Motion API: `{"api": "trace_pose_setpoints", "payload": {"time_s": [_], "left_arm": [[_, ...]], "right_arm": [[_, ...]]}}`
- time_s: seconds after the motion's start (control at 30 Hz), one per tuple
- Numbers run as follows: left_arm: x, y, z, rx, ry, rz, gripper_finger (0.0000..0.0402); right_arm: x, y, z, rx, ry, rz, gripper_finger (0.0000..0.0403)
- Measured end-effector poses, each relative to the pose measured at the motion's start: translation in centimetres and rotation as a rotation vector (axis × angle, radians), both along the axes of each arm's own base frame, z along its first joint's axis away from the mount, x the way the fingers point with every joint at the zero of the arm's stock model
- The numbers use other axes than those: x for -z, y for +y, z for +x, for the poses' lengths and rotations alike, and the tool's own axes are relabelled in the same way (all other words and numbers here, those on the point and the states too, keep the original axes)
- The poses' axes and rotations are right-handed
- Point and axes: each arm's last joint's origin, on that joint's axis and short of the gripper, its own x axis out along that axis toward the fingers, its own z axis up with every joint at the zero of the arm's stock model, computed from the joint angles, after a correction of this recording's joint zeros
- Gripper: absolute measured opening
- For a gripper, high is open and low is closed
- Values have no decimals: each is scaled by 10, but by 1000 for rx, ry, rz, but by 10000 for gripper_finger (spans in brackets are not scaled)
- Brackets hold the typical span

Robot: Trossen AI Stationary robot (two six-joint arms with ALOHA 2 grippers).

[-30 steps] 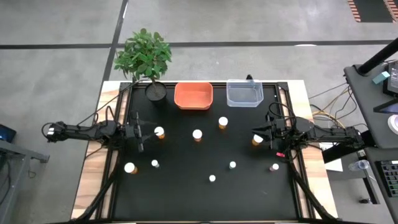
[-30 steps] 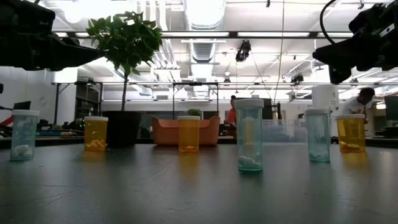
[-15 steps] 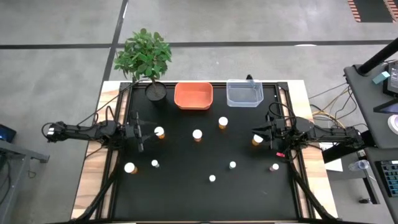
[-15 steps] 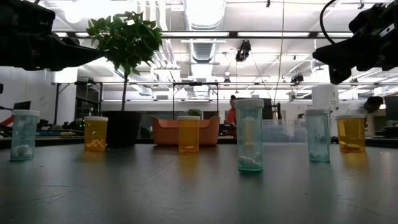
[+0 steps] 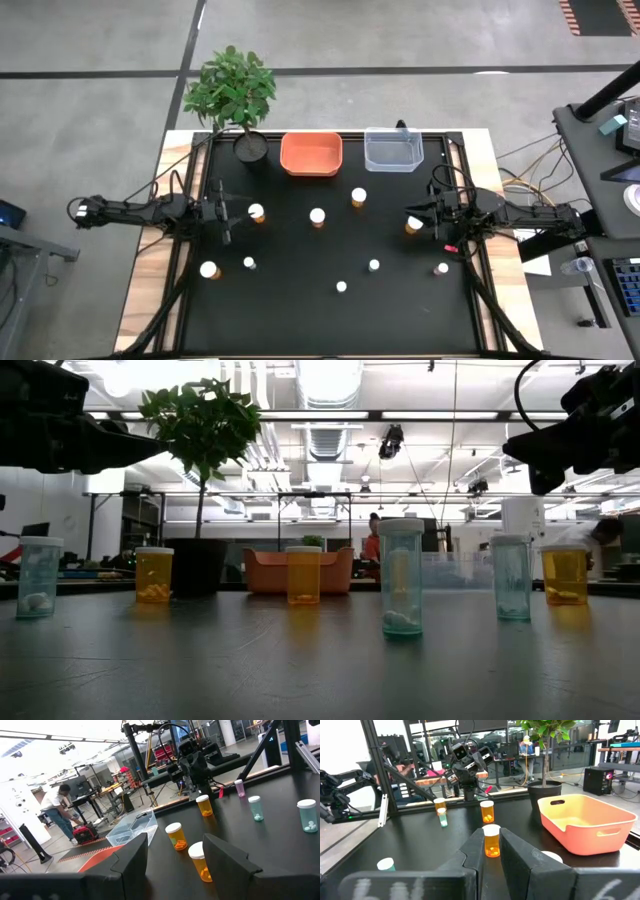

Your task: Pick and place medicine bottles into bin by pill shape (circle, oval)

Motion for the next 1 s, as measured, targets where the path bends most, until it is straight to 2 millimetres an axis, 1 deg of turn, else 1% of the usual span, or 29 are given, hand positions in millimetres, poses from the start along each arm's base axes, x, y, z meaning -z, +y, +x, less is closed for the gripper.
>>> {"api": "trace_pose_setpoints", "payload": {"time_s": [0.47,0.5,0.53,0.6,0.63,0.67,0.73,0.8,1.0], "left_arm": [[0,0,0,-7,-3,0,175],[-1,1,0,-18,-6,-1,175],[-1,1,0,-22,-14,-22,175],[-4,-1,0,24,-75,-182,175],[-7,-1,0,61,-116,-300,175],[-9,-2,0,85,-153,-415,175],[-15,-1,-1,101,-240,-567,175],[-22,-1,-2,115,-316,-627,175],[-40,0,-8,172,-507,-627,175]], "right_arm": [[0,0,0,0,-1,1,50],[0,0,0,-1,-3,28,50],[-1,0,0,-4,-8,91,50],[-2,0,0,-3,-26,256,50],[-2,-1,0,8,-38,294,50],[-4,-2,0,30,-57,303,50],[-6,-3,-1,65,-89,298,50],[-9,-4,-1,91,-118,300,50],[-11,-4,-1,100,-146,299,50]]}}
